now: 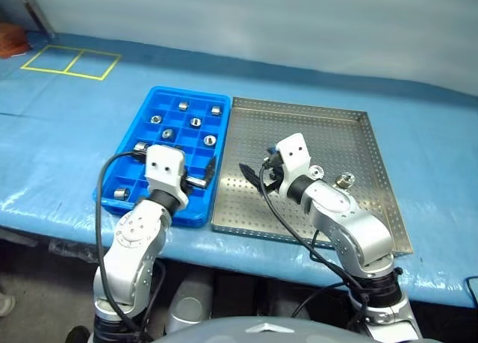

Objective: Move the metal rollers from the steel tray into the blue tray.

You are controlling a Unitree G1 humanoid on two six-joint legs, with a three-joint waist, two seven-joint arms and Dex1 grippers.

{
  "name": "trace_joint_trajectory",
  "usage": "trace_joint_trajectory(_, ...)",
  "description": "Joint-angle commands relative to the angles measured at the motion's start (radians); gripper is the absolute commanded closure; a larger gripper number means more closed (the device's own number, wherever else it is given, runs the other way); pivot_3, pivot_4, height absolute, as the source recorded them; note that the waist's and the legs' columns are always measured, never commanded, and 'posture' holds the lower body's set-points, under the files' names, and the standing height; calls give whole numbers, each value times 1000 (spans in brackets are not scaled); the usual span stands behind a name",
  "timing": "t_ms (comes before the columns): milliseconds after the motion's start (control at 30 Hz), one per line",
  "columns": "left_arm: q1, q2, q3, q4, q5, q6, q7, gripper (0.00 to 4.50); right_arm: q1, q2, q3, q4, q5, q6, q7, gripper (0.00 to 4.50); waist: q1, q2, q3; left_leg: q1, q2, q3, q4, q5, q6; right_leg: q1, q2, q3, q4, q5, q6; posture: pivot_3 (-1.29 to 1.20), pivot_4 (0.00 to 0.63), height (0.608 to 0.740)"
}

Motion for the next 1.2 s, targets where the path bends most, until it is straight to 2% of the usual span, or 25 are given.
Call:
trace_joint_trajectory(33, 6, 29, -60, -16, -80, -42, -105, 29, -31, 56, -36, 40, -55, -24, -95, 0, -31, 0, 0, 0, 0, 0, 0, 0, 0, 0, 0, 0, 0, 0, 0, 158, 150, 740)
trace_joint_trajectory(133, 12, 41, -84, -19, -141, -45, -157, 29, -33, 87, -45, 87, -89, -52, -133, 0, -72, 2, 1, 0, 0, 0, 0, 0, 0, 0, 1, 0, 1, 0, -1, 144, 150, 740)
trace_joint_trajectory(300, 11, 59, -117, -11, -169, -47, -169, 29, -31, 132, -71, 172, -126, -100, -179, 0, -106, 3, 1, 2, 0, 0, 0, 0, 0, 1, 2, 2, 1, 0, 0, 140, 150, 740)
trace_joint_trajectory(667, 22, 66, -134, -3, -170, -52, -143, 29, -60, 186, -142, 394, -150, -204, -216, 0, -117, 4, 2, 4, 0, 2, 0, 0, 0, 2, 3, 6, 2, 0, 1, 171, 150, 740)
trace_joint_trajectory(767, 29, 69, -134, -7, -168, -53, -138, 0, -65, 193, -152, 424, -151, -216, -220, 637, -117, 4, 2, 4, 0, 2, 0, 0, 0, 1, 3, 6, 2, 0, 1, 177, 150, 740)
trace_joint_trajectory(933, 46, 68, -128, -16, -161, -57, -116, 0, -64, 198, -135, 402, -150, -191, -204, 2221, -115, 4, 2, 4, 0, 2, -1, 0, 0, 1, 3, 7, 2, 0, 1, 206, 150, 740)
trace_joint_trajectory(1000, 57, 54, -109, -17, -161, -62, -90, 0, -70, 192, -96, 318, -150, -138, -183, 2801, -115, 5, 3, 4, 0, 2, -1, 0, 0, 1, 3, 7, 2, 0, 1, 228, 150, 740)
trace_joint_trajectory(1200, 80, 8, -42, -30, -152, -78, 2, 0, -155, 190, 9, 148, -107, 1, -84, 2793, -109, 8, 4, 4, 1, 1, -1, 0, 0, 1, 4, 6, 2, 0, 1, 285, 150, 740)
